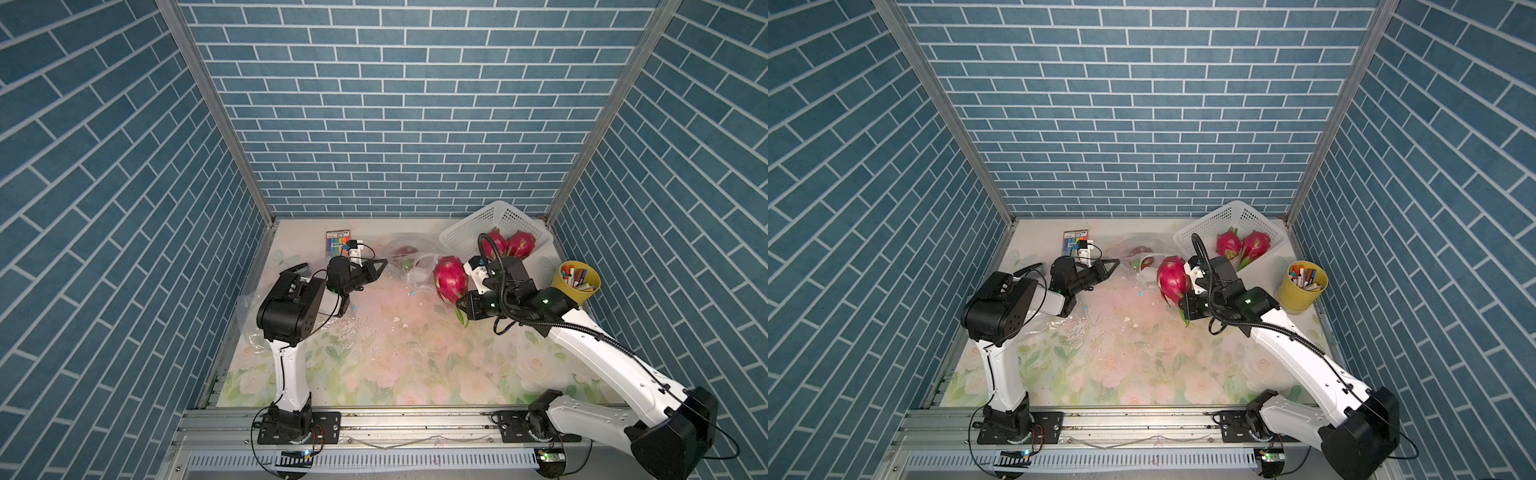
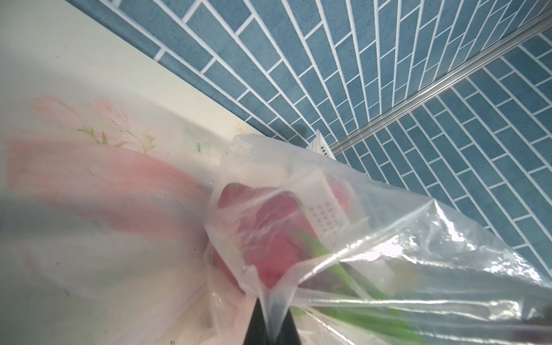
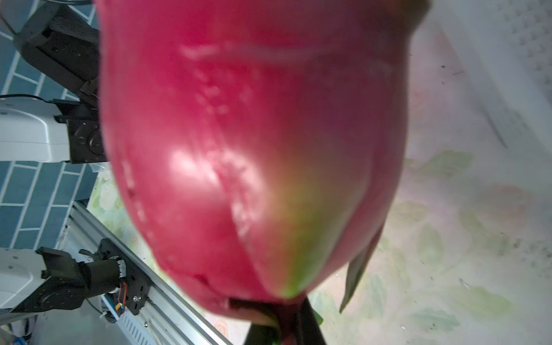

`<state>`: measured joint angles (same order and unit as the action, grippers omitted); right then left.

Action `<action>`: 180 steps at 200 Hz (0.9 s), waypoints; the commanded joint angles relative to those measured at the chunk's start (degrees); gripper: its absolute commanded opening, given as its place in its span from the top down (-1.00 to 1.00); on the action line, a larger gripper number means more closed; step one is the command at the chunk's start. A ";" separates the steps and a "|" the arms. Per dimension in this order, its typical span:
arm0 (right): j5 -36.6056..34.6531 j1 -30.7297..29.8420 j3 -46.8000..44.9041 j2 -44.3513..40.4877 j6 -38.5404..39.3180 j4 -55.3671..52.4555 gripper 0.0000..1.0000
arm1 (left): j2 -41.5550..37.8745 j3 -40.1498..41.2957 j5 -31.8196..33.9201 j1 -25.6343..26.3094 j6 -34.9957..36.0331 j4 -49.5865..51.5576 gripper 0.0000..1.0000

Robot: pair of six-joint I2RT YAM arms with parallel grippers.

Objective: Open the zip-top bag and take out the dragon fruit
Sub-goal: Pick up the dragon fruit from the zipper food storage bag, then place the dragon fruit in the basket.

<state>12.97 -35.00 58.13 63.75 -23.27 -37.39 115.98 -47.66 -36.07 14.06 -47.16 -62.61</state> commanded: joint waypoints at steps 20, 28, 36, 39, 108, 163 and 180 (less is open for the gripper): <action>-9.85 2.66 3.77 -3.37 5.75 -3.60 1.00 | -0.53 -0.42 -0.18 -0.53 -0.03 -0.20 1.00; -11.47 3.29 4.20 -3.51 6.52 -3.30 1.00 | -0.41 -0.29 -0.31 -0.45 -0.24 -0.52 1.00; -12.90 4.20 4.63 -3.59 7.03 -2.77 1.00 | -0.45 -0.09 -0.48 -0.37 -0.38 -0.59 1.00; -13.47 4.52 4.81 -3.56 7.21 -2.35 1.00 | -0.41 -0.02 -0.55 -0.42 -0.44 -0.66 1.00; -12.82 16.50 9.83 9.30 10.17 10.26 1.00 | -3.57 5.96 -3.92 0.17 -3.47 -4.74 1.00; -7.44 22.20 20.48 28.25 15.01 10.99 1.00 | -9.43 11.84 -5.22 1.32 -4.71 -4.63 1.00; -4.40 22.87 23.08 32.86 15.91 10.07 1.00 | -10.95 13.04 -5.31 2.22 -5.09 -4.42 1.00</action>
<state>3.97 -12.69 76.90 92.18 -11.64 -27.53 107.53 -36.16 -39.97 15.05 -51.48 -65.41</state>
